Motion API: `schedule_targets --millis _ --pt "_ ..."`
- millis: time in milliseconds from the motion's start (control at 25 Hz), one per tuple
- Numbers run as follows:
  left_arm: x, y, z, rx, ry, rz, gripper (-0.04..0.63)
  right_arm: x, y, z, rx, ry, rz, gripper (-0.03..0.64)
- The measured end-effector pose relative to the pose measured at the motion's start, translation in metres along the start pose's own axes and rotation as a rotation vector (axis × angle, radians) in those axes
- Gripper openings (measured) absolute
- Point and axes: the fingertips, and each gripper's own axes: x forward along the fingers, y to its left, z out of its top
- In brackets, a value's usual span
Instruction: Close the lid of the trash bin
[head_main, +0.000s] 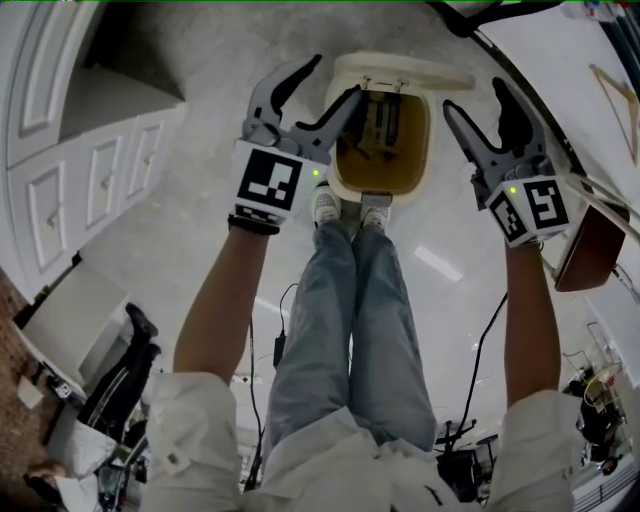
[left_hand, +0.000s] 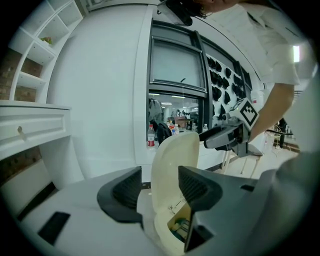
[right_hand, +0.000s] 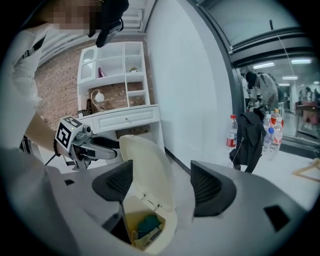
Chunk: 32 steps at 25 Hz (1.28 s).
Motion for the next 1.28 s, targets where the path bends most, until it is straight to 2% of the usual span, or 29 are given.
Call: schedule_targets --millis 120,240,360,560,1280 --pt "0.004 0.003 -0.007 0.002 0.006 0.008 0.236 0.008 -0.001 -0.006 -0.001 0.003 -0.009 0.357" --pt "0.008 0.007 -0.01 -0.035 -0.002 0.022 0.216 0.014 -0.003 -0.011 0.011 0.002 -0.022 0.345" --pt "0.012 0.009 -0.012 -0.01 -0.004 0.022 0.199 0.021 -0.004 -0.017 -0.005 0.015 -0.033 0.322" --pt "0.019 0.013 -0.011 -0.016 -0.009 0.032 0.178 0.028 -0.01 -0.018 0.001 0.011 -0.057 0.276" --pt "0.026 0.013 -0.008 0.037 -0.01 0.023 0.094 0.034 -0.017 -0.024 -0.048 0.045 -0.112 0.118"
